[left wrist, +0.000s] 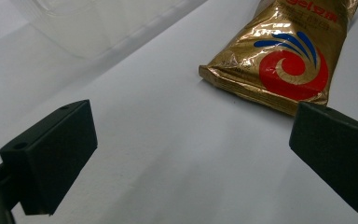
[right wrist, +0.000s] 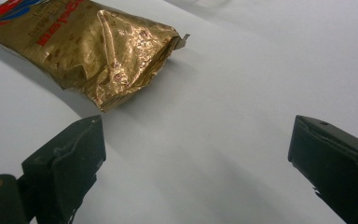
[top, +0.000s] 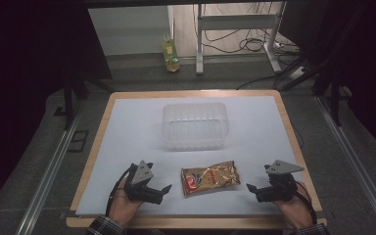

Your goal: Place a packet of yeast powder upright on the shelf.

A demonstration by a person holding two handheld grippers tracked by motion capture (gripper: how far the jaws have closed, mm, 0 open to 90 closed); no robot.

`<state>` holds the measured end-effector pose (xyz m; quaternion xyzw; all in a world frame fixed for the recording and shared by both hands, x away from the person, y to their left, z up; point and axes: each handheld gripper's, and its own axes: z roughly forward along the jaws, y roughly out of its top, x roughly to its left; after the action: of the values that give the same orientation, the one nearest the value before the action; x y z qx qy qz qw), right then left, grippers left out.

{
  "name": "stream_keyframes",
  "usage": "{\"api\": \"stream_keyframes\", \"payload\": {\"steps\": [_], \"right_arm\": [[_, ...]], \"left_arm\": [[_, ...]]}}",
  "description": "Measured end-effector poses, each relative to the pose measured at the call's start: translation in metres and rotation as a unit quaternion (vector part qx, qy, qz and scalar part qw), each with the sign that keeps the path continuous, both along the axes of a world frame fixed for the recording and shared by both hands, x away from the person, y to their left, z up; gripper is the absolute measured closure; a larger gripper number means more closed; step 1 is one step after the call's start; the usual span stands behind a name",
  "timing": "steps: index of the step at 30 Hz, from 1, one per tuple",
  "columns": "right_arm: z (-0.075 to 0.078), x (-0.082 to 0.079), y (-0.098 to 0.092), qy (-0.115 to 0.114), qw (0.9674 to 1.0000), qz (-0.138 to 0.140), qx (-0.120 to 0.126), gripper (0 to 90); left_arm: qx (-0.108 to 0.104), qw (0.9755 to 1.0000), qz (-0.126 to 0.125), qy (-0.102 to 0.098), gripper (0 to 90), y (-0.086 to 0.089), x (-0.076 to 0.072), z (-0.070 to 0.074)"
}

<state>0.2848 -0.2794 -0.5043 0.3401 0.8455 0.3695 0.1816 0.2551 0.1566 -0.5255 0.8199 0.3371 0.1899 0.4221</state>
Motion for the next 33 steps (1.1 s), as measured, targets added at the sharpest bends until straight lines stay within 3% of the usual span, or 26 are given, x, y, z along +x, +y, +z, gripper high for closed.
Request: {"api": "stream_keyframes", "payload": {"steps": [6, 10, 25, 31, 32, 33], "right_arm": [[0.0, 0.0, 0.0, -0.001, 1.0, -0.002, -0.003, 4.1], [0.001, 0.0, -0.001, -0.002, 1.0, -0.002, -0.005, 4.1], [0.002, 0.0, -0.001, -0.004, 1.0, -0.005, -0.006, 4.5], [0.002, 0.001, 0.0, -0.005, 1.0, -0.002, -0.008, 4.7], [0.002, 0.001, 0.001, -0.004, 1.0, -0.001, -0.009, 4.7], [0.002, 0.001, 0.001, -0.004, 1.0, -0.001, -0.009, 4.7]], "left_arm": [[-0.012, 0.9999, -0.001, -0.001, 0.9, -0.001, -0.001, 0.004], [-0.001, 1.0, -0.005, -0.003, 2.4, -0.006, -0.002, 0.004], [0.004, 0.9997, -0.025, -0.003, 19.4, -0.03, -0.003, 0.005], [0.005, 0.9991, -0.04, -0.009, 33.5, -0.043, 0.0, 0.005], [0.001, 0.9991, -0.042, -0.011, 41.1, -0.048, 0.001, 0.005], [0.001, 0.9991, -0.042, -0.011, 43.3, -0.048, 0.001, 0.005]]}}
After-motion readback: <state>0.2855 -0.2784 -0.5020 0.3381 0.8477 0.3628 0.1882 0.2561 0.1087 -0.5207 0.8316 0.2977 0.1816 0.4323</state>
